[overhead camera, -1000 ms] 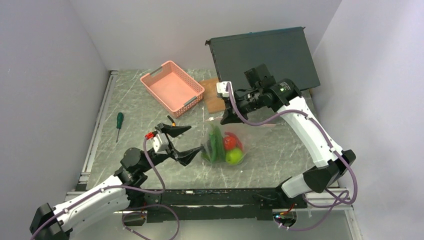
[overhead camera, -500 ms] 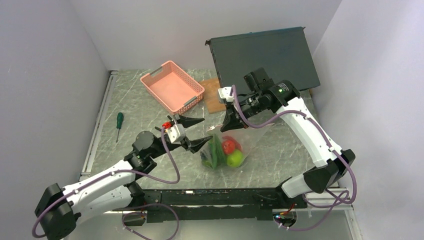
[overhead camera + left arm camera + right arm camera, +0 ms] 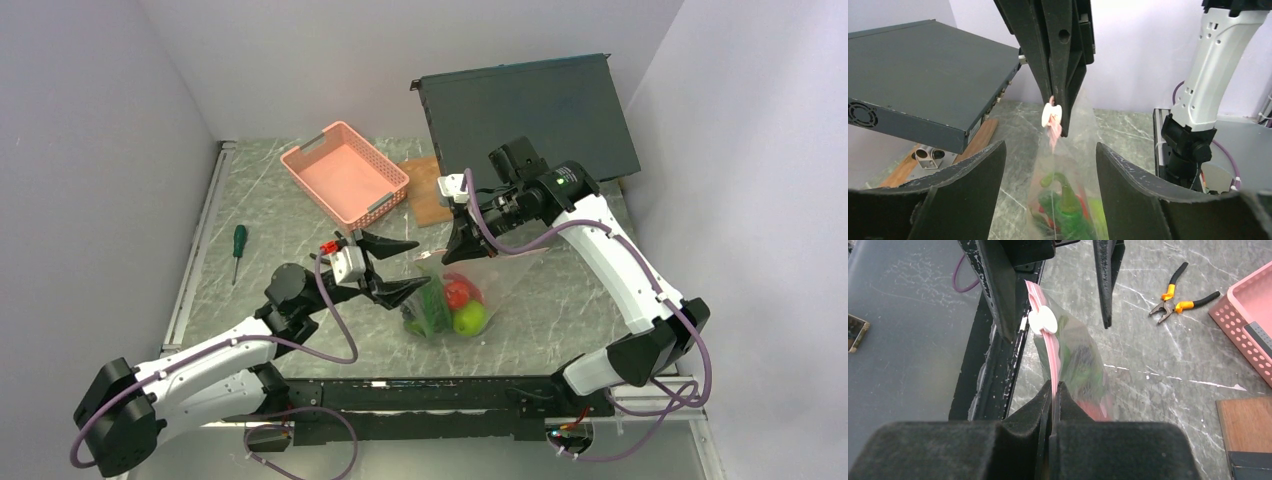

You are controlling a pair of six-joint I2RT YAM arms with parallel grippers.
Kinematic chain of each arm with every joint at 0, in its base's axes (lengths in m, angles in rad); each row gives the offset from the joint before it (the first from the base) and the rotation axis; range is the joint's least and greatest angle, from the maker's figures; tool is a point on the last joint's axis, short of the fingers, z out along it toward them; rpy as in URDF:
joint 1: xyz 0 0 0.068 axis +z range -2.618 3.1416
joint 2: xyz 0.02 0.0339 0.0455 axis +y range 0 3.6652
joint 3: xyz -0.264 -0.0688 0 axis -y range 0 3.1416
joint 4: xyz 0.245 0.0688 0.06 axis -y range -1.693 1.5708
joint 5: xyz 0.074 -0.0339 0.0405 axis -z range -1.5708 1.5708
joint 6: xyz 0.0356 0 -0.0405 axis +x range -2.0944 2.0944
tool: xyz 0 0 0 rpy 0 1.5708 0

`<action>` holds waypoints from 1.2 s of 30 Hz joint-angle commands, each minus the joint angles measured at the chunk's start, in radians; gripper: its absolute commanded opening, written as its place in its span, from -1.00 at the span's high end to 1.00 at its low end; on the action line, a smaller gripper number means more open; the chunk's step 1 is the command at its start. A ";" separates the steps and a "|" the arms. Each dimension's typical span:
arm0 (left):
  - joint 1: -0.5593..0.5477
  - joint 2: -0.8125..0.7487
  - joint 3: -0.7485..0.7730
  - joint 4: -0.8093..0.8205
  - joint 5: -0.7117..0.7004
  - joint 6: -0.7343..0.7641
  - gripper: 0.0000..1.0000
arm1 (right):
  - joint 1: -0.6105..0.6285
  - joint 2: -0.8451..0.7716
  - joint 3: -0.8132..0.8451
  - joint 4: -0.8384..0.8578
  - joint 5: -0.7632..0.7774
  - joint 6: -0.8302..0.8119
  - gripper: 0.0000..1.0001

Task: Open the zip-top bag and remove the fake food
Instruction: Unzip the zipper food storage bag at the center of the board.

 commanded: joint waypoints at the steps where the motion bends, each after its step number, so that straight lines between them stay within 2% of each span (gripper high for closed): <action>1: -0.003 -0.046 -0.032 0.078 0.034 -0.040 -0.43 | -0.008 -0.028 0.009 0.033 -0.047 -0.001 1.00; 9: -0.003 0.003 0.025 0.004 -0.014 -0.043 -0.08 | -0.007 -0.014 0.012 0.024 -0.057 -0.004 1.00; 16: -0.003 0.043 0.058 -0.015 -0.026 -0.053 0.36 | -0.011 -0.020 0.004 0.028 -0.056 -0.004 1.00; 17: -0.003 0.042 0.057 -0.010 -0.019 -0.053 0.52 | -0.009 -0.022 -0.002 0.030 -0.054 -0.004 1.00; 19: -0.004 0.040 0.060 -0.019 -0.009 -0.053 0.96 | -0.007 -0.026 -0.004 0.029 -0.046 -0.005 0.99; 24: -0.003 0.040 0.064 -0.030 -0.009 -0.084 1.00 | 0.019 -0.026 0.042 -0.008 -0.032 -0.028 0.47; 27: -0.003 0.047 0.074 -0.050 -0.018 -0.108 1.00 | 0.046 -0.007 0.099 -0.030 -0.015 -0.030 0.28; 36: -0.003 0.037 0.079 -0.058 -0.032 -0.138 1.00 | 0.121 0.076 0.235 -0.051 0.046 0.004 0.24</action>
